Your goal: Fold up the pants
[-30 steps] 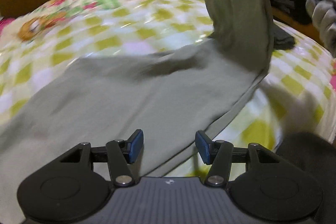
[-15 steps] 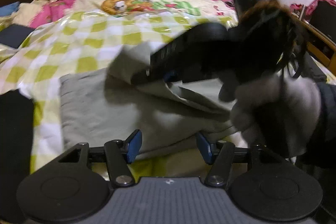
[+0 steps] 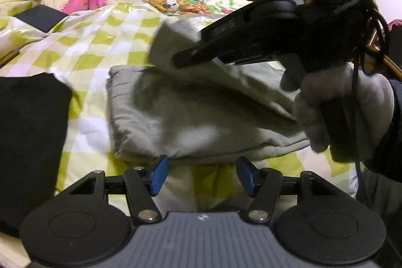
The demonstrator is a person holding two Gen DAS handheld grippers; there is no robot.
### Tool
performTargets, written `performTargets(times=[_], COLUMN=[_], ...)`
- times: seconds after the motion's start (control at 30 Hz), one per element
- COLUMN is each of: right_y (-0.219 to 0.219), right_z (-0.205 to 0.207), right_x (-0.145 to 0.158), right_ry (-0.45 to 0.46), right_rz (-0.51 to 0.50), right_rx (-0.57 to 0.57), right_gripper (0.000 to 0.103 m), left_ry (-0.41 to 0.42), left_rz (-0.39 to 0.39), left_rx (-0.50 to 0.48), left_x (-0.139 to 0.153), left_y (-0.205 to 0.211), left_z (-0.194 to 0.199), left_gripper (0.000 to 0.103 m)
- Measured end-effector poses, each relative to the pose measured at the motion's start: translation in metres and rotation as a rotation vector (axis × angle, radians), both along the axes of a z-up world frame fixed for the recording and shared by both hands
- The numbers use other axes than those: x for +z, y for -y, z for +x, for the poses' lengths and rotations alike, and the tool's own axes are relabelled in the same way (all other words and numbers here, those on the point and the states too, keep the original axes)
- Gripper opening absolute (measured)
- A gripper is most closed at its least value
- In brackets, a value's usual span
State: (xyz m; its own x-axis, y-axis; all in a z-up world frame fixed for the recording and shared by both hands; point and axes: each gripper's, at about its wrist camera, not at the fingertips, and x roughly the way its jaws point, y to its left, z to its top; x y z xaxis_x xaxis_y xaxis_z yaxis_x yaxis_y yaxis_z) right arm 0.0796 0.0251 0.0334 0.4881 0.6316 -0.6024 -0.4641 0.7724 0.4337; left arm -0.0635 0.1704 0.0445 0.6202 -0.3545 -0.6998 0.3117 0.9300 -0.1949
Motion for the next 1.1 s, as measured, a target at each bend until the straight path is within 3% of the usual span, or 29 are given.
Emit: performTargets(times=[0.07,0.17,0.23,0.33,0.53,0.63,0.73,0.83,0.93,1.1], right_y=[-0.021,-0.044,-0.039,-0.021,0.039,0.082,0.118,0.126,0.107,0.051], right_z=[-0.010,-0.017,-0.021,-0.024,-0.043,-0.051,-0.052,-0.038,-0.015,0.013], right_x=[-0.010,-0.033,-0.035,-0.026,-0.003,-0.001,-0.008,-0.009,-0.012,-0.033], right_ry=[0.001,-0.032,-0.069,-0.126,-0.128,-0.140,-0.159,-0.151,-0.158,-0.259], right_rz=[-0.050,-0.159,-0.115,-0.009,0.073,0.054,0.039,0.073,0.085,-0.019], right_rx=[0.065,0.130,0.120,0.114,0.027,-0.061,-0.143,-0.162,-0.039,0.217], right_gripper=[0.009,0.019,0.024,0.043,0.045,0.051,0.054,0.054,0.057,0.059], left_ry=[-0.009,-0.017,-0.021,-0.027,0.051,0.084,0.085,0.066,0.034,-0.015], left_rz=[0.010,0.024,0.021,-0.004,0.036,0.053,0.072,0.080,0.071,0.110], left_rx=[0.011,0.023,0.024,0.017,-0.013,-0.049,-0.094,-0.111,-0.110,-0.104], left_x=[-0.001,-0.001,0.002,0.007,0.029,0.036,0.031,0.026,0.019,0.008], left_y=[-0.005,-0.010,-0.012,-0.014,-0.004,0.008,0.026,0.040,0.042,0.035], left_z=[-0.004,-0.010,-0.012,-0.010,0.000,0.010,0.023,0.034,0.035,0.029], left_gripper=[0.072,0.072,0.072,0.072,0.072,0.077,0.077,0.077,0.077,0.077])
